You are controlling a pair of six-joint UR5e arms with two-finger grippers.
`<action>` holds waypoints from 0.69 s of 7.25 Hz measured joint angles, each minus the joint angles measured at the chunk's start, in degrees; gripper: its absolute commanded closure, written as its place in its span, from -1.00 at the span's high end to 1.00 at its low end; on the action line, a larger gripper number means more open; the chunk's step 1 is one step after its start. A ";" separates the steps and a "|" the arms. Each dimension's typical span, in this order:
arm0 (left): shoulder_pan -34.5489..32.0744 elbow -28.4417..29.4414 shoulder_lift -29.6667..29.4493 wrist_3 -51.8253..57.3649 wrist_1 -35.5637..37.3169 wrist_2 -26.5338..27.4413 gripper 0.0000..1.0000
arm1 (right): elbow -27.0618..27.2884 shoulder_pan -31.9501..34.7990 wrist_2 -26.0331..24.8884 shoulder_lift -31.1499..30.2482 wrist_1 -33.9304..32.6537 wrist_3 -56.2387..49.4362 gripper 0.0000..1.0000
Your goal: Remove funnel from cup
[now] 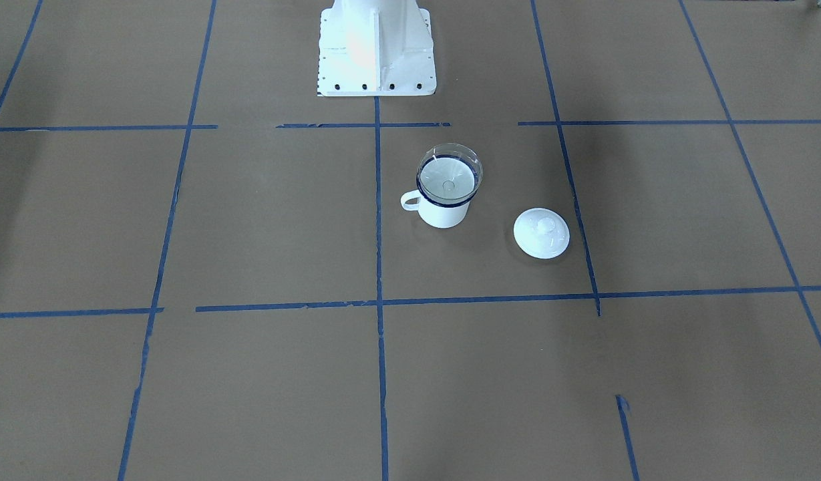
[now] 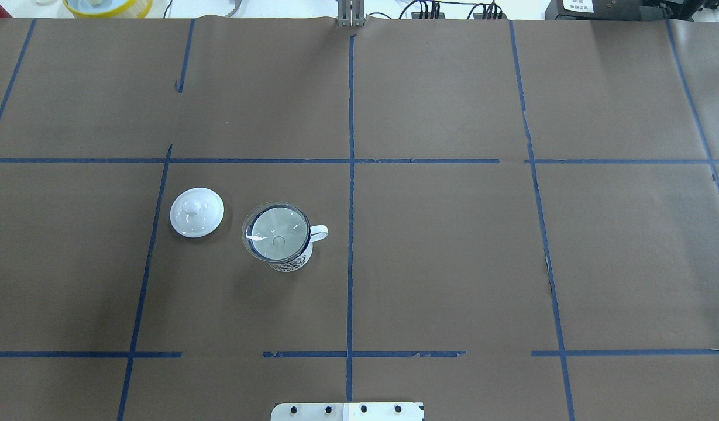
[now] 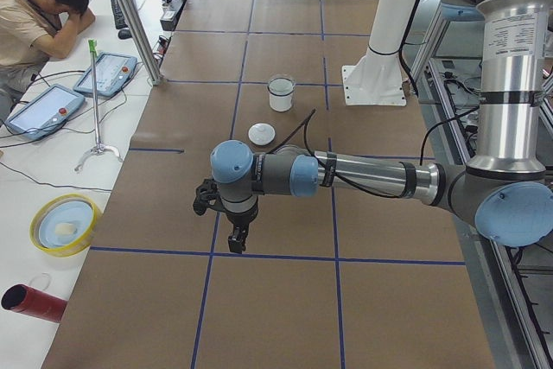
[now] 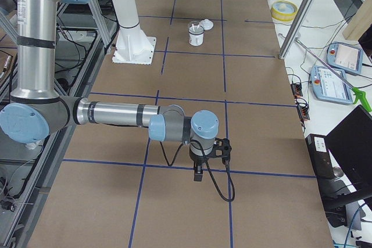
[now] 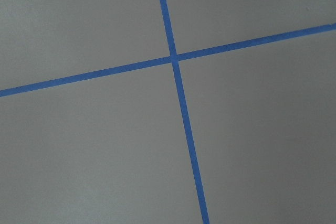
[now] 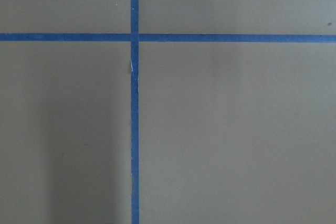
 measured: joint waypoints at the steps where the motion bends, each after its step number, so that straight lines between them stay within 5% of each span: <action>1: 0.00 0.05 -0.11 -0.02 0.02 0.00 1.00 | 0.00 0.00 0.00 0.00 0.00 0.00 1.00; 5: 0.33 -3.28 -1.60 -0.26 0.03 0.11 1.00 | 0.00 0.00 0.00 0.00 0.00 0.00 1.00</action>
